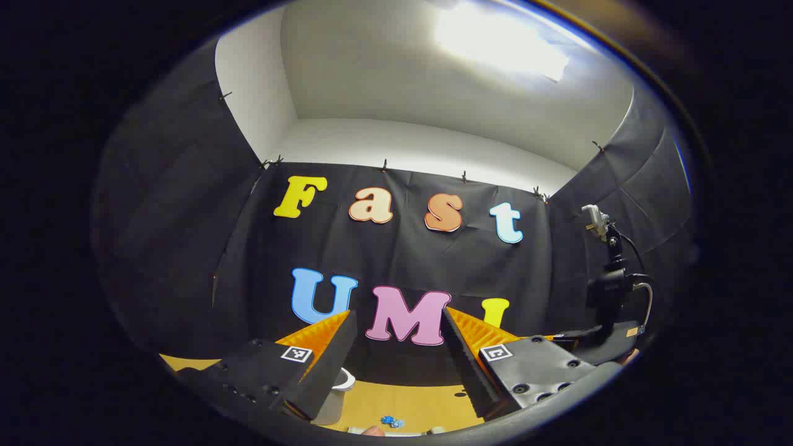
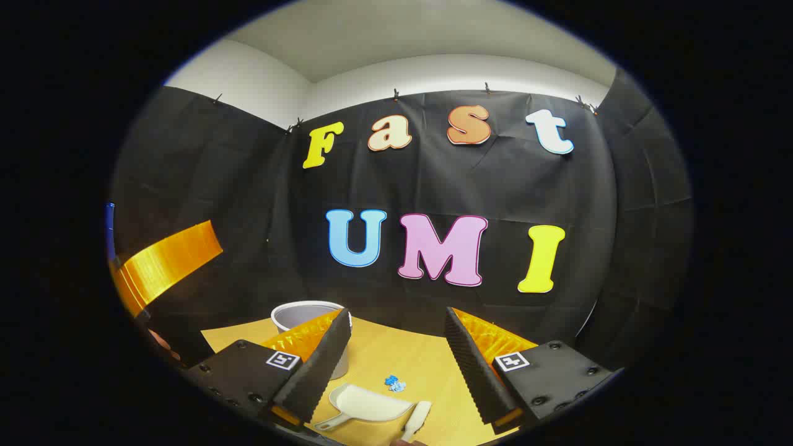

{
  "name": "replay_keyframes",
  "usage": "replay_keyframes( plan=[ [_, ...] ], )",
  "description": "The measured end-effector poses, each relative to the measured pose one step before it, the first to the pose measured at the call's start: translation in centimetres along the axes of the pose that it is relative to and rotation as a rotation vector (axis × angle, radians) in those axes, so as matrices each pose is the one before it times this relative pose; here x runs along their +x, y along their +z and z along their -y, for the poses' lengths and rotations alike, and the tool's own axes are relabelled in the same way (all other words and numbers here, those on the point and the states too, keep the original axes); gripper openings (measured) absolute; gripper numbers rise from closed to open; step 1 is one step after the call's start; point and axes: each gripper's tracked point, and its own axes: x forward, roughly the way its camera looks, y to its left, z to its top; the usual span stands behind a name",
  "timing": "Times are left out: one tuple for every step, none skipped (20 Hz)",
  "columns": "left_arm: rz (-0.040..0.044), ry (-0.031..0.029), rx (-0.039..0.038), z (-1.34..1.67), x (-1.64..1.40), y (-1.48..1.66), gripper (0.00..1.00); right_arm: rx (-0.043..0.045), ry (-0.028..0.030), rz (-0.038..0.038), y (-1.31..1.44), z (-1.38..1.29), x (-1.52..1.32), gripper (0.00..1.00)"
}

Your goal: Pick up the small broom and dustpan from the desktop, sweep the trash into the dustpan with the broom, and then empty the trash into the garbage bin.

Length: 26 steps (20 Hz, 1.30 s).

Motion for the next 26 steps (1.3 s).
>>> replay_keyframes(
  plan=[
    [-0.00303,-0.00223,-0.00433,-0.075,-0.058,-0.185,0.81,-0.00227,-0.00381,-0.00177,-0.017,0.036,-0.065,0.97],
    [-0.00448,0.00154,-0.00470,-0.061,0.052,-0.144,0.81,-0.00340,-0.00331,-0.00354,-0.093,0.055,0.019,0.97],
    [-0.00574,0.00206,-0.00474,-0.177,0.102,-0.282,0.81,-0.00328,-0.00395,-0.00192,-0.057,0.060,-0.102,0.97],
    [-0.00727,0.00079,-0.00327,-0.136,-0.019,-0.226,0.81,-0.00159,-0.00523,0.00116,0.001,0.087,-0.127,0.97],
    [0.00166,0.00230,-0.00427,-0.196,-0.105,-0.025,0.81,-0.00018,-0.00746,0.00017,0.004,0.125,-0.007,0.98],
    [0.01089,0.00453,-0.00773,-0.257,0.018,0.340,0.81,0.00168,-0.00671,-0.00209,-0.093,0.049,-0.112,0.97],
    [0.00973,-0.00080,-0.01191,-0.060,0.133,0.148,0.81,0.00244,-0.00716,-0.00438,-0.192,-0.037,-0.022,0.97],
    [0.00380,-0.00339,-0.01043,0.018,0.151,0.099,0.81,0.00045,-0.00505,-0.00602,-0.148,-0.033,-0.052,0.97],
    [0.00383,-0.00411,-0.00960,-0.135,0.020,-0.137,0.80,-0.00133,-0.00453,-0.00684,-0.236,0.021,-0.164,0.97],
    [0.00211,-0.00572,-0.00603,-0.110,0.086,0.112,0.80,-0.00272,-0.00506,-0.00307,0.075,-0.121,-0.087,0.97],
    [0.00076,-0.00769,-0.00309,-0.074,0.094,-0.125,0.80,-0.00353,-0.00472,-0.00049,0.048,-0.022,-0.124,0.97],
    [-0.00160,-0.01437,0.00293,0.107,0.119,-0.020,0.80,-0.00201,-0.00425,-0.00200,-0.070,-0.067,-0.084,0.97],
    [-0.00157,-0.01967,0.01025,0.324,0.053,-0.183,0.80,-0.00123,-0.00863,-0.00443,-0.126,0.052,-0.023,0.97],
    [0.00083,-0.01737,0.01423,0.287,0.014,0.033,0.80,0.00010,-0.01057,-0.00619,-0.195,0.032,-0.100,0.97],
    [0.00069,-0.01862,0.01373,0.175,0.004,-0.100,0.81,0.00200,-0.00990,-0.00443,-0.072,-0.033,-0.263,0.97],
    [-0.00003,-0.01750,0.00954,0.279,0.094,0.023,0.81,0.00189,-0.00982,-0.00241,-0.084,-0.048,-0.103,0.97],
    [0.00074,-0.01498,0.00410,0.234,-0.038,-0.124,0.81,0.00074,-0.01087,-0.00177,-0.078,-0.014,-0.189,0.97],
    [-0.00314,-0.01398,-0.00074,0.099,-0.001,-0.140,0.81,-0.00199,-0.01078,-0.00363,-0.105,0.061,-0.238,0.98],
    [-0.00565,-0.01101,-0.00418,0.013,0.036,-0.267,0.81,-0.00311,-0.01055,-0.00271,-0.147,0.080,-0.229,0.98],
    [-0.00559,-0.00726,-0.00701,0.006,-0.075,-0.173,0.81,-0.00227,-0.01025,-0.00385,-0.199,0.005,-0.168,0.98],
    [-0.00485,-0.00690,-0.00800,-0.116,-0.088,-0.152,0.81,-0.00036,-0.01039,-0.00483,-0.272,0.141,-0.340,0.98],
    [-0.00584,-0.00674,-0.00784,-0.070,-0.018,-0.103,0.81,0.00275,-0.01362,-0.00410,-0.190,0.249,-0.207,0.98],
    [-0.00455,-0.00609,-0.00533,-0.019,0.010,-0.093,0.81,0.00567,-0.01233,-0.00595,-0.178,0.213,-0.294,0.98],
    [-0.00187,-0.00262,-0.00234,-0.144,-0.030,0.148,0.80,0.00848,-0.01093,-0.00582,-0.316,0.091,-0.247,0.97],
    [0.00007,0.00133,-0.00036,-0.094,0.008,-0.020,0.81,0.00817,-0.00851,-0.00638,-0.160,0.034,-0.279,0.97],
    [-0.00295,0.00013,-0.00093,-0.059,0.001,-0.047,0.80,0.00623,-0.00520,-0.00643,-0.118,-0.026,-0.005,0.97]
  ],
)
